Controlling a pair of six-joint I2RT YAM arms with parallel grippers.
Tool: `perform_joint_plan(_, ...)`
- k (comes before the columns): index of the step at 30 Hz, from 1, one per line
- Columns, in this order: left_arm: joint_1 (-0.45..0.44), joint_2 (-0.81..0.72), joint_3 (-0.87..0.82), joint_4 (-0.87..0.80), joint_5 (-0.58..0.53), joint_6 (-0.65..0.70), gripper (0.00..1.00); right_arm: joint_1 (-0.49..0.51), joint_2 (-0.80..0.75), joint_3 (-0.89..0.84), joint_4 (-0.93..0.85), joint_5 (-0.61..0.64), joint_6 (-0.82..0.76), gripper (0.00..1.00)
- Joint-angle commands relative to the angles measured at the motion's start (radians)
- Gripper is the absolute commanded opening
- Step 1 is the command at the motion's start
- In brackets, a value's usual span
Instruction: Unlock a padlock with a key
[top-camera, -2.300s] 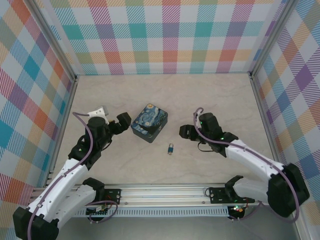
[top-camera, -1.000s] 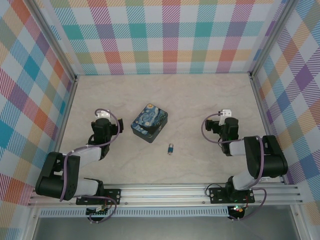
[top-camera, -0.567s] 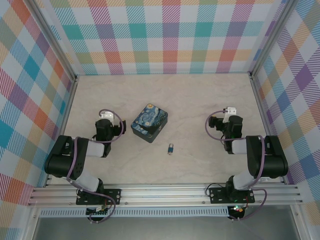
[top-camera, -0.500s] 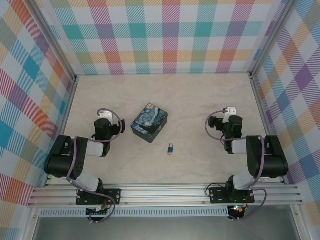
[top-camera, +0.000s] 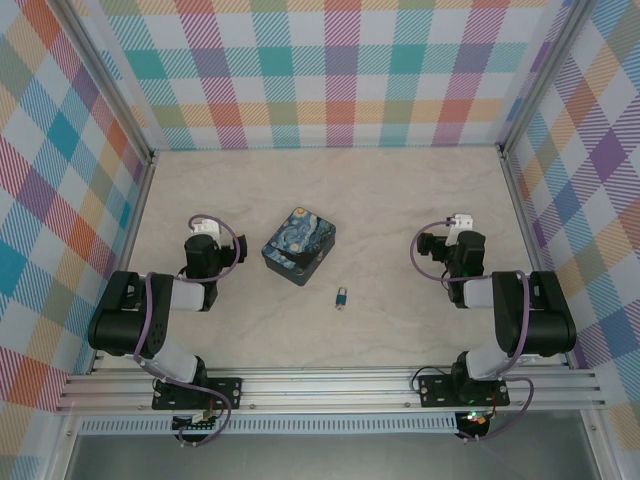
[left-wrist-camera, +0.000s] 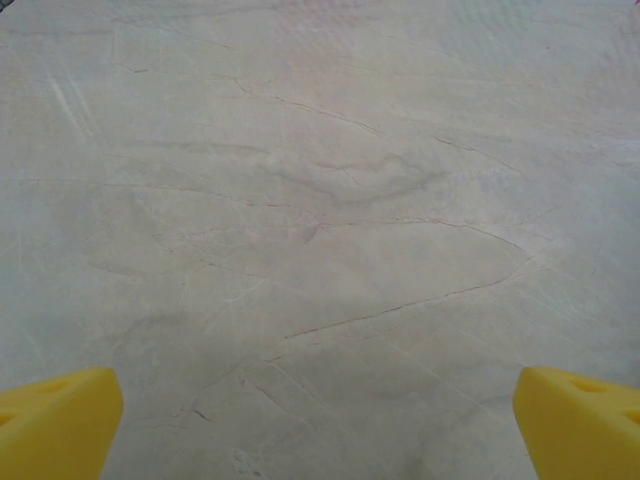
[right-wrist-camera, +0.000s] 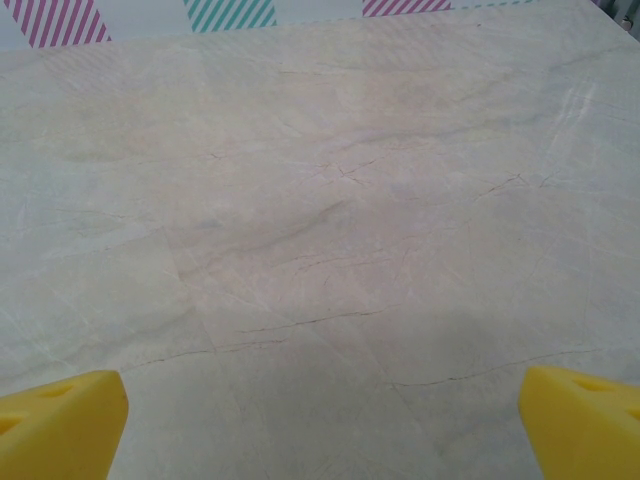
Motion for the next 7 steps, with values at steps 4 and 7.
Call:
perform_joint_plan(4,0.008,0.003,0.016,0.018,0.012,-0.005,1.00,0.003,-0.006,0.027,0.004,-0.047,-0.006,1.00)
perform_joint_plan(7,0.009,0.001,0.016,0.018,0.012,-0.005,1.00,0.004,-0.006,0.027,0.005,-0.048,-0.005,1.00)
